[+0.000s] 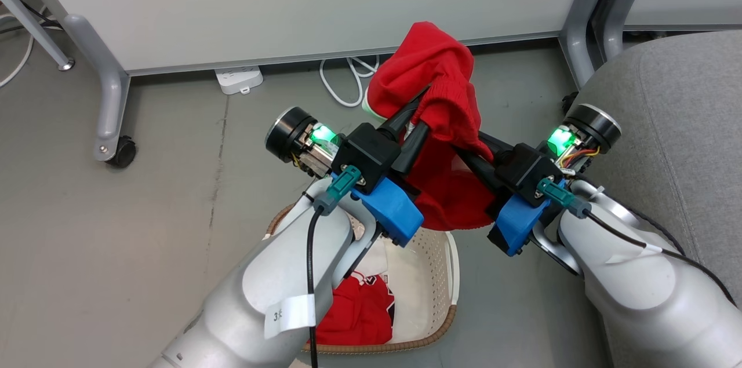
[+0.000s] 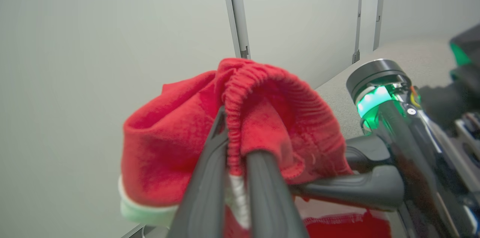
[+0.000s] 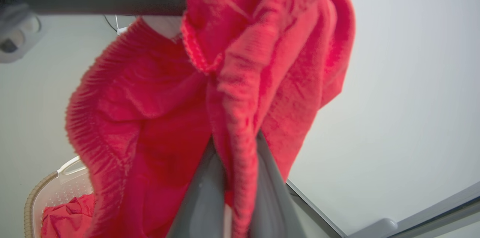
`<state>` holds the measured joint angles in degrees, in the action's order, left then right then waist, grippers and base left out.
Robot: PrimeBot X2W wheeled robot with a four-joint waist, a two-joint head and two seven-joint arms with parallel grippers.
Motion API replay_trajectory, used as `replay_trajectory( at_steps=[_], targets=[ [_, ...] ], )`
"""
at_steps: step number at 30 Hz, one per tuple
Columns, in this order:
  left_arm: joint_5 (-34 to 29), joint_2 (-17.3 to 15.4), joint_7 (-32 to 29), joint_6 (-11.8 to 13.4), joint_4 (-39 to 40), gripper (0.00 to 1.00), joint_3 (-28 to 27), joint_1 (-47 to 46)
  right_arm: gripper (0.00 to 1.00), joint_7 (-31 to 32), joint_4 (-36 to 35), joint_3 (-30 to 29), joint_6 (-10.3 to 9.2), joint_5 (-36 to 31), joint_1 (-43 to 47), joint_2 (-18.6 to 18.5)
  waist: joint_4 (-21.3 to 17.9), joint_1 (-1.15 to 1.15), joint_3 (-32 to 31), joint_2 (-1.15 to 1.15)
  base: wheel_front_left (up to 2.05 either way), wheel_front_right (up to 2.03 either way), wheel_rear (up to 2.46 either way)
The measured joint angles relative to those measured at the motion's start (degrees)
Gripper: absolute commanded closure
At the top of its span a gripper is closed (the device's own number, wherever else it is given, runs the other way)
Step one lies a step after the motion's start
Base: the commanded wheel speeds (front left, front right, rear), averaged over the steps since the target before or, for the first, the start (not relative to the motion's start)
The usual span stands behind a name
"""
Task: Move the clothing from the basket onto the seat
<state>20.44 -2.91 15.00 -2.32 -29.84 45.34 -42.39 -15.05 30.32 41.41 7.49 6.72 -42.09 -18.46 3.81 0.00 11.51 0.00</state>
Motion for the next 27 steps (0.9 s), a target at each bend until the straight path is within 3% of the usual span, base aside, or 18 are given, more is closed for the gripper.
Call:
replay_trajectory(
  at_steps=[2, 3, 4, 12, 27],
  targets=[
    [0.0, 0.0, 0.0, 0.0, 0.0, 1.00, 0.0, 0.0, 1.00, 0.0, 0.0, -0.2, 0.00, 0.0, 0.0, 0.0, 0.0, 0.00, 0.0, 0.00, 0.00, 0.00, 0.00],
    [0.1, 0.0, 0.0, 0.1, -0.2, 0.30, 0.0, 0.0, 1.00, 0.0, -0.1, -0.2, 0.00, 0.1, 0.0, 0.0, 0.0, 0.00, 0.0, 0.00, 0.00, 0.00, 0.00],
    [0.2, 0.0, 0.0, 0.2, -0.2, 0.00, -0.1, 0.0, 1.00, 0.0, -0.1, -0.3, 0.00, 0.1, 0.0, 0.0, 0.0, 0.00, 0.0, 0.00, 0.00, 0.00, 0.00],
    [0.1, 0.0, 0.1, 0.5, 0.0, 0.00, -0.2, 0.0, 1.00, 0.0, -0.2, -3.1, 0.00, 1.0, 0.2, 0.5, 0.0, 0.00, 0.2, 0.00, 0.00, 0.00, 0.00],
    [-0.3, 0.0, 0.1, 0.2, -0.2, 0.00, 2.9, 1.0, 1.00, 0.0, -1.5, -16.5, 0.00, 1.8, 3.6, 1.1, -2.8, 0.00, 1.8, 0.00, 0.00, 0.00, 0.00]
  ],
)
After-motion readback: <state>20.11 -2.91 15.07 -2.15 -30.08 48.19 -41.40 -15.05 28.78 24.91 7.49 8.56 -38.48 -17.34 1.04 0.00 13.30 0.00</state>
